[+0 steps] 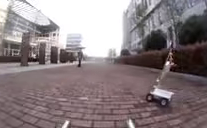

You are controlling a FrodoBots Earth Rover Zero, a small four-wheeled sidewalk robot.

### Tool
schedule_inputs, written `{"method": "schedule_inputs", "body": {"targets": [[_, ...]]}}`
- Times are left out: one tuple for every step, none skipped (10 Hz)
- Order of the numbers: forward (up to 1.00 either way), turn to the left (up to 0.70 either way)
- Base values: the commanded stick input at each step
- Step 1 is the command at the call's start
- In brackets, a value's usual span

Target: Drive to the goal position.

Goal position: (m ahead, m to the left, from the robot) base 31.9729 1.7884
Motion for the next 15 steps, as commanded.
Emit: {"method": "schedule_inputs", "body": {"targets": [[0.70, 0.00], [0.70, 0.00], [0.70, 0.00], [0.18, 0.00], [0.00, 0.00], [0.00, 0.00], [0.00, 0.00], [0.00, 0.00], [0.00, 0.00], [0.00, 0.00], [0.00, 0.00], [0.00, 0.00], [0.01, 0.00], [0.02, 0.00], [0.00, 0.00]]}}
